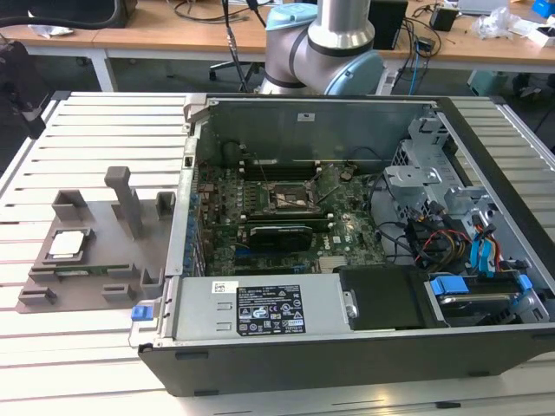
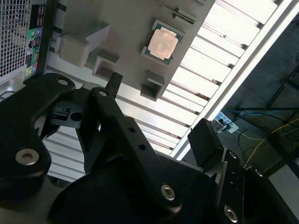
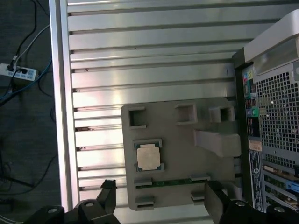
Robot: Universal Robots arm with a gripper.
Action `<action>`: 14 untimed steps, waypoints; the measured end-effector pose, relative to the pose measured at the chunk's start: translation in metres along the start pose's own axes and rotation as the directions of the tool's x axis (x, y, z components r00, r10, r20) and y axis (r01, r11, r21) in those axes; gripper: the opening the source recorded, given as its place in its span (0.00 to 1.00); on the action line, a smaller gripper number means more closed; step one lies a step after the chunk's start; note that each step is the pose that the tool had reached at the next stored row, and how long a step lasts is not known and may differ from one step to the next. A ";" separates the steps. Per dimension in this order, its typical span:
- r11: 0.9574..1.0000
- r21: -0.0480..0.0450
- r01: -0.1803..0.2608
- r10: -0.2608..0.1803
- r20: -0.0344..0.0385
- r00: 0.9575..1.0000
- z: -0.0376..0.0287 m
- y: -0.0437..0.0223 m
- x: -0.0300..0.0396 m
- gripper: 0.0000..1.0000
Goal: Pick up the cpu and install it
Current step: 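Pick up the cpu and move it towards the insertion slot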
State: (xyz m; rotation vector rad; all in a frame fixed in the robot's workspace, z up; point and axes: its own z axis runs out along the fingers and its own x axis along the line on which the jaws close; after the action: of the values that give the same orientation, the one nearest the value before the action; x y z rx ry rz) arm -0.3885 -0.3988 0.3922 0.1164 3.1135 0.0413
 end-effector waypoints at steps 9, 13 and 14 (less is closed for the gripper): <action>1.000 0.010 0.027 -0.027 0.000 1.000 0.0034 -0.0001 -0.0001 0.84; 1.000 0.010 0.027 -0.027 0.000 1.000 0.0054 -0.0002 0.0000 0.84; 1.000 0.010 0.027 -0.027 0.000 1.000 0.0059 -0.0002 0.0000 0.84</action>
State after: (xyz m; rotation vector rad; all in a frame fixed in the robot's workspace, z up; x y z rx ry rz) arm -0.3883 -0.3989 0.3864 0.0742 3.1149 0.0255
